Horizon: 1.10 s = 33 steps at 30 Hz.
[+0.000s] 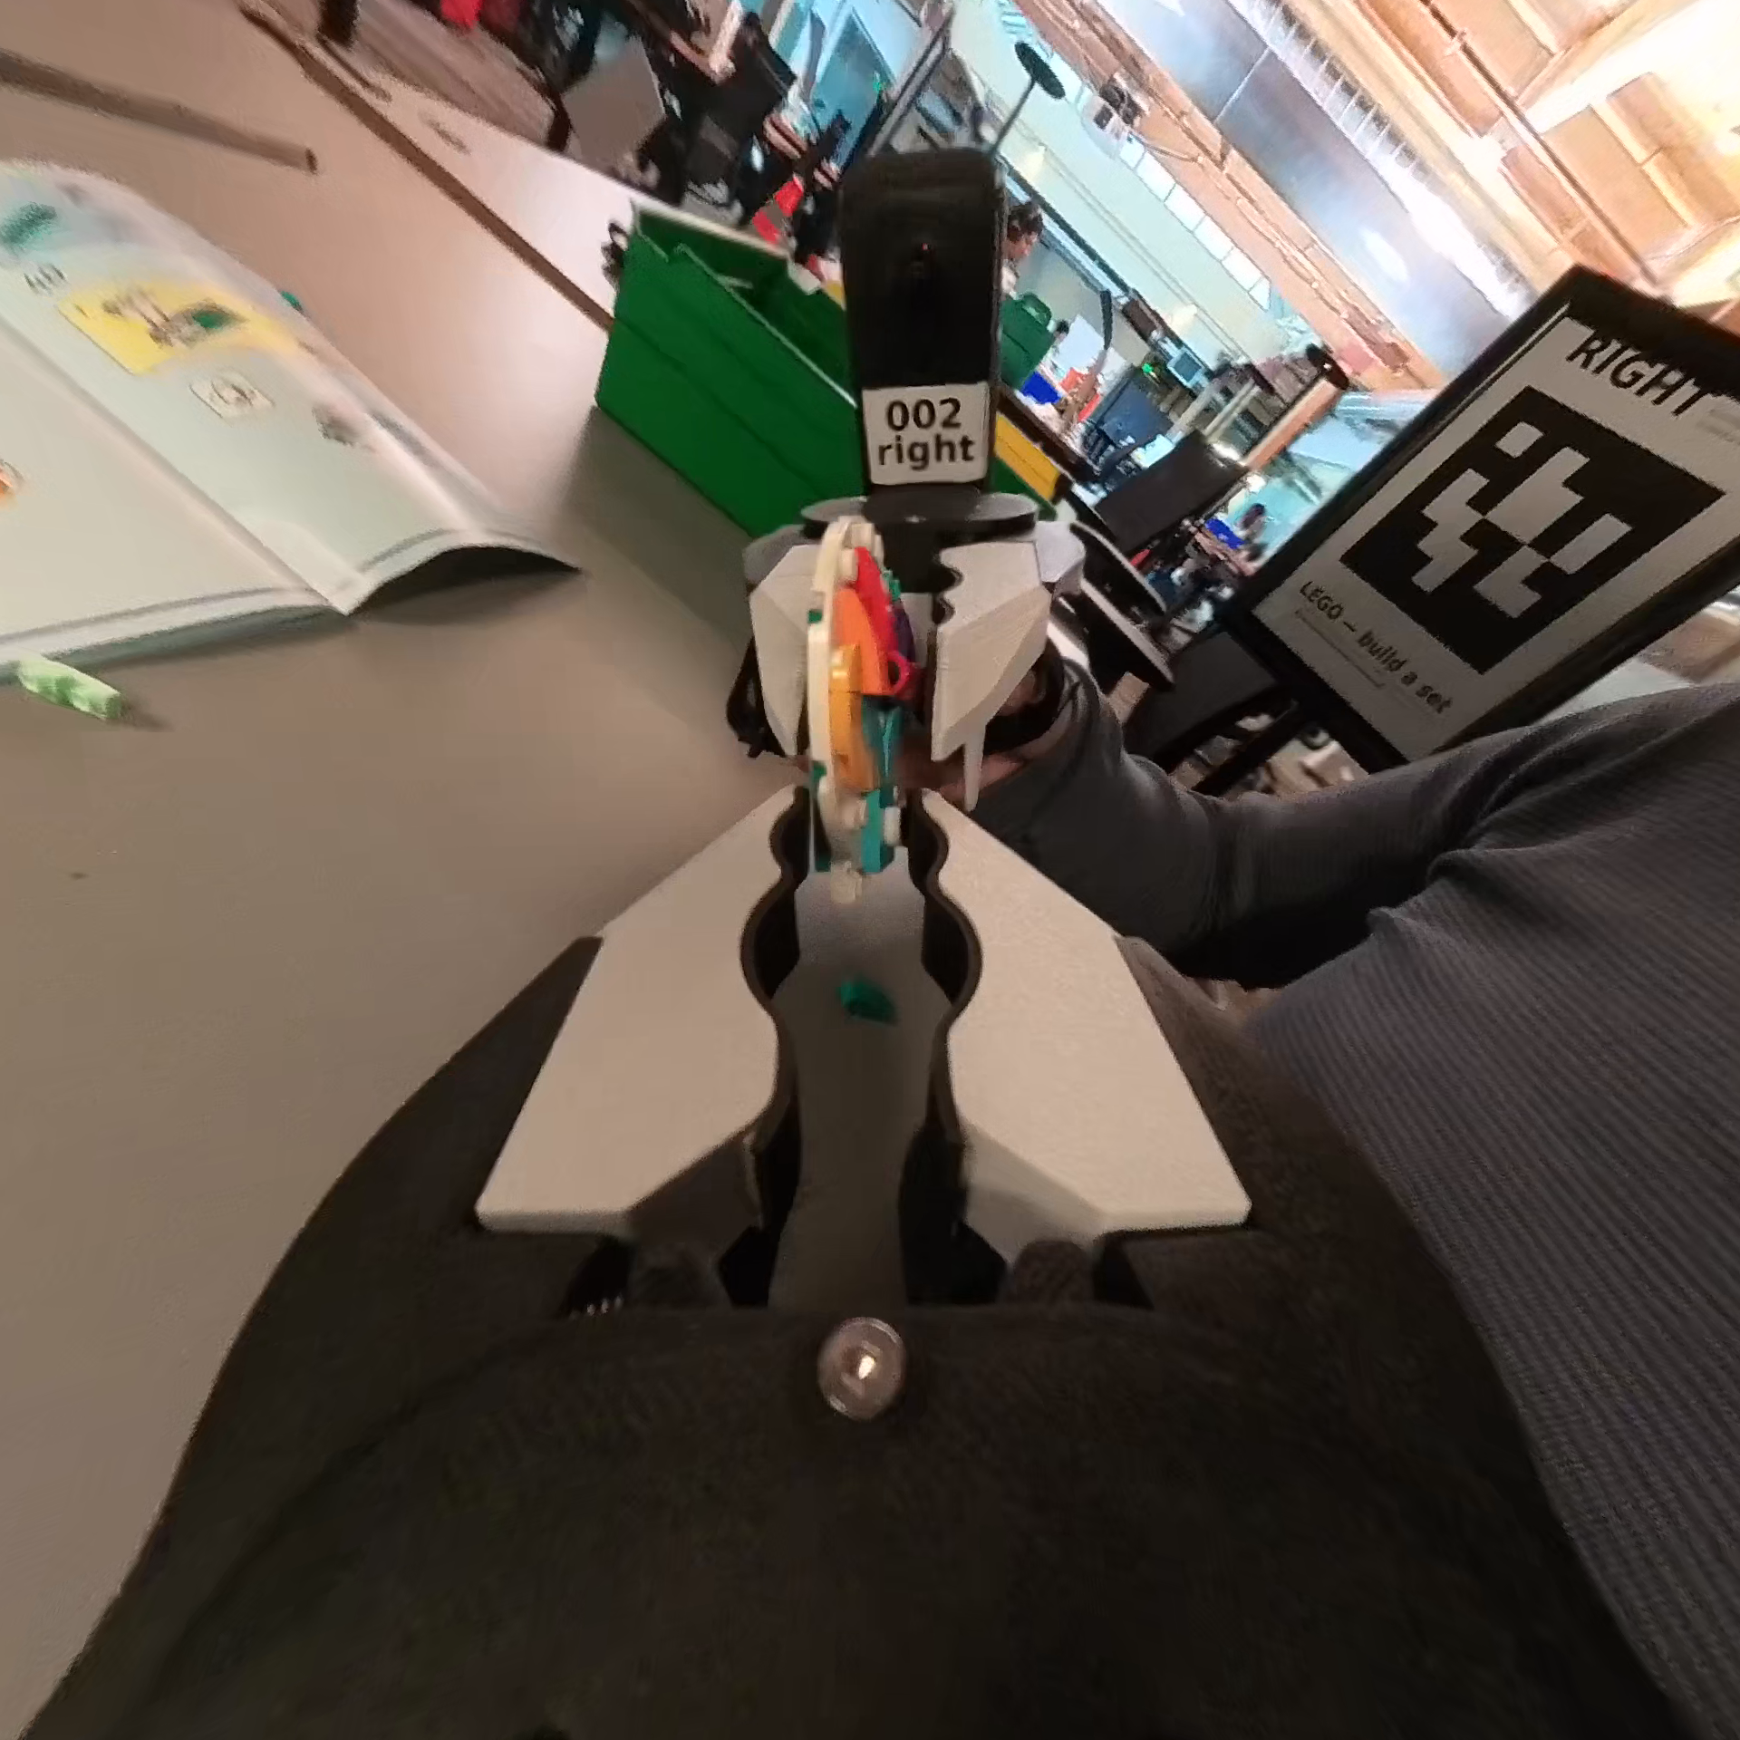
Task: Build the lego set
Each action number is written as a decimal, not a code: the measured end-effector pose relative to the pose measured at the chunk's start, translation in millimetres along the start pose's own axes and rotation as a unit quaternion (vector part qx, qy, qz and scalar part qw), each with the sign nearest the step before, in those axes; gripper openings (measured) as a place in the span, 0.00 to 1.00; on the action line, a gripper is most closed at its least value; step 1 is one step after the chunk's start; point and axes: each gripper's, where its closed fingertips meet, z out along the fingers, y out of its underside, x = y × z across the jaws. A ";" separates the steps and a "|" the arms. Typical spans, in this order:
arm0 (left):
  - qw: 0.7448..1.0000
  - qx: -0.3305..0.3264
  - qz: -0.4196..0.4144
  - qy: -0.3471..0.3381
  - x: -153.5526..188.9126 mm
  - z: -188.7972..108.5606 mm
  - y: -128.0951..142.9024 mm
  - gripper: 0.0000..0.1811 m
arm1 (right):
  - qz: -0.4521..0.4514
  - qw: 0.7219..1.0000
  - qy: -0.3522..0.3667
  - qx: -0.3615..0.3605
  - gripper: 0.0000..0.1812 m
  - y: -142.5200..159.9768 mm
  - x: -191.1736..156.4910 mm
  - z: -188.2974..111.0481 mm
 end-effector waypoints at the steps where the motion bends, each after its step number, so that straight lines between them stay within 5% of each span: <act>1: 1.000 0.010 0.016 -0.014 0.0 -5.2 -4.4 0.16 | -0.012 1.000 0.005 0.001 0.11 -4.3 -1.5 0.4; 5: 0.975 0.079 0.108 -0.176 -31.3 -54.1 -37.4 0.34 | -0.044 0.998 0.034 0.035 0.10 -35.2 4.2 2.3; 9: 0.865 0.066 0.184 -0.462 -115.4 -137.4 -65.4 0.38 | -0.054 0.992 0.068 0.093 0.10 -70.6 24.9 9.1; 14: 0.796 -0.009 0.186 -0.576 -173.2 -176.3 -59.8 0.57 | -0.016 0.985 0.060 0.159 0.10 -81.4 39.3 14.5; 19: 0.816 -0.076 0.131 -0.559 -212.4 -176.6 -31.3 0.51 | 0.027 0.982 0.053 0.178 0.10 -73.4 51.7 13.7; 24: 0.850 -0.086 0.079 -0.515 -224.4 -161.3 -31.3 0.45 | 0.055 0.977 0.048 0.199 0.10 -72.1 61.4 8.5; 33: 0.858 -0.135 0.058 -0.493 -234.4 -157.2 -15.4 0.22 | 0.051 0.973 0.039 0.221 0.10 -78.5 50.6 7.0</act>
